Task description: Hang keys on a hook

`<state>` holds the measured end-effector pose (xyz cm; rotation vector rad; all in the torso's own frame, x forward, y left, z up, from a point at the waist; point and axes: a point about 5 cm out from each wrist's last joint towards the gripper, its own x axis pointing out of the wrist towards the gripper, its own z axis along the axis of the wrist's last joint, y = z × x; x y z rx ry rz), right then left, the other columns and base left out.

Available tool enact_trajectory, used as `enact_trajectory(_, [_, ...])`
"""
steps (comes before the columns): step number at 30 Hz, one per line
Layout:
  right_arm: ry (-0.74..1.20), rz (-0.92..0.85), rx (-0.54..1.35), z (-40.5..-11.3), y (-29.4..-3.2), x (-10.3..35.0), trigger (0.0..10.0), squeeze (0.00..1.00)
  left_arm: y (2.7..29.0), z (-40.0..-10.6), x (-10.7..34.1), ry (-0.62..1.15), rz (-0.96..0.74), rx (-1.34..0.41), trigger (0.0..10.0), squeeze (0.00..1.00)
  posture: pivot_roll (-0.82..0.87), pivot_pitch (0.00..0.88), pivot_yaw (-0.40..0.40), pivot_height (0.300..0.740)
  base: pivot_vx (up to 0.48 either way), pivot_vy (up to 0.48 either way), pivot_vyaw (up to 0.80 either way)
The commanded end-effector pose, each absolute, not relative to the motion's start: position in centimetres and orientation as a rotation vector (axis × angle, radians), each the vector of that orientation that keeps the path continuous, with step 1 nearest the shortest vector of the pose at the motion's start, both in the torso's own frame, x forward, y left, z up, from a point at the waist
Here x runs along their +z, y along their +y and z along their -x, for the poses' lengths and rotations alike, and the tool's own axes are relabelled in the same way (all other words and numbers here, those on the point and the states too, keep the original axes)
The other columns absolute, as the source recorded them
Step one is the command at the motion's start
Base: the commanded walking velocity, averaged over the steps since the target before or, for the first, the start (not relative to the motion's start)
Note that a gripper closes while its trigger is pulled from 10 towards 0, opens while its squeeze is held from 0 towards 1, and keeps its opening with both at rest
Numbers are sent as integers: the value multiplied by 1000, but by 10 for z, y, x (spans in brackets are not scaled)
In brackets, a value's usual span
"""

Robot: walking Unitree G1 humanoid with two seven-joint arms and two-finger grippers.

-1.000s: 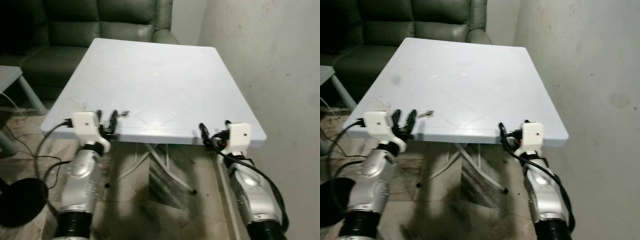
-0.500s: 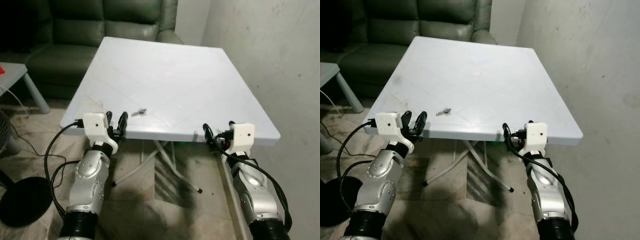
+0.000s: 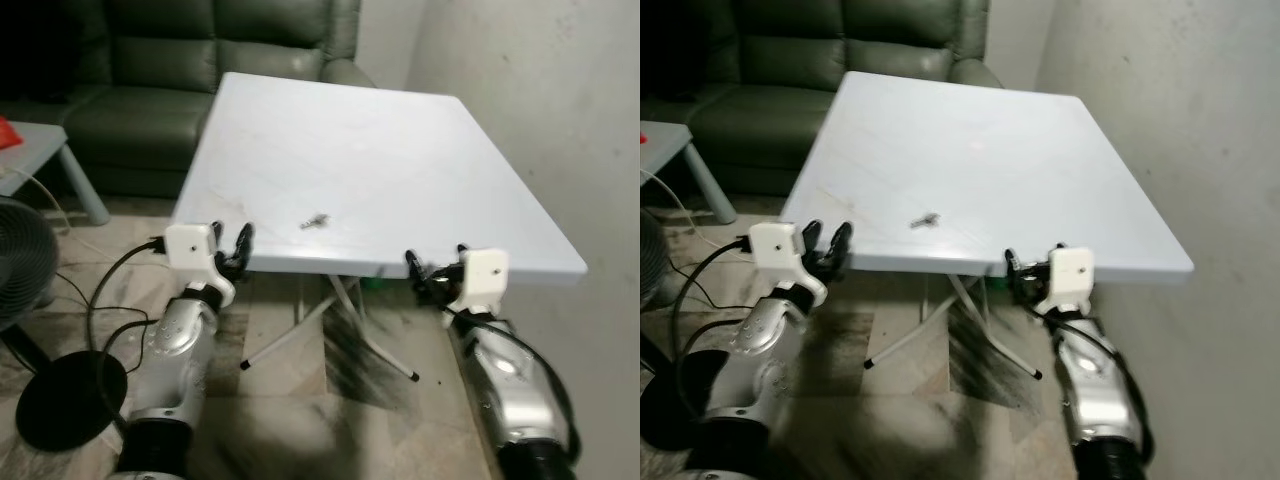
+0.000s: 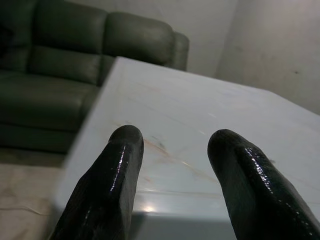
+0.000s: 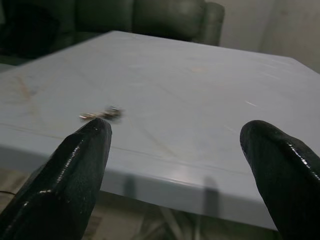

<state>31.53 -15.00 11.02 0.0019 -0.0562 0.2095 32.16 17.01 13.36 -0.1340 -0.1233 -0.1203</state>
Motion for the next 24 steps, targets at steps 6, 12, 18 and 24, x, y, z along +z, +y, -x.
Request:
enact_trajectory(6, [-61,11,172,-314,-162,111,10000,0,158,-323,133,-114,139,-153,10000,0,11,24,-67,740,0,389,0])
enact_trajectory(12, [-58,9,175,-314,-160,110,10000,0,158,-323,133,-111,136,-156,10000,0,13,24,-65,740,0,389,0])
enact_trajectory(18, [-57,12,183,-314,-158,109,10000,0,159,-323,133,-112,132,-153,10000,0,18,26,-65,740,0,389,0])
enact_trajectory(24, [-58,11,187,-315,-157,109,10000,0,159,-322,136,-141,140,-144,10000,0,21,25,-65,740,0,242,0])
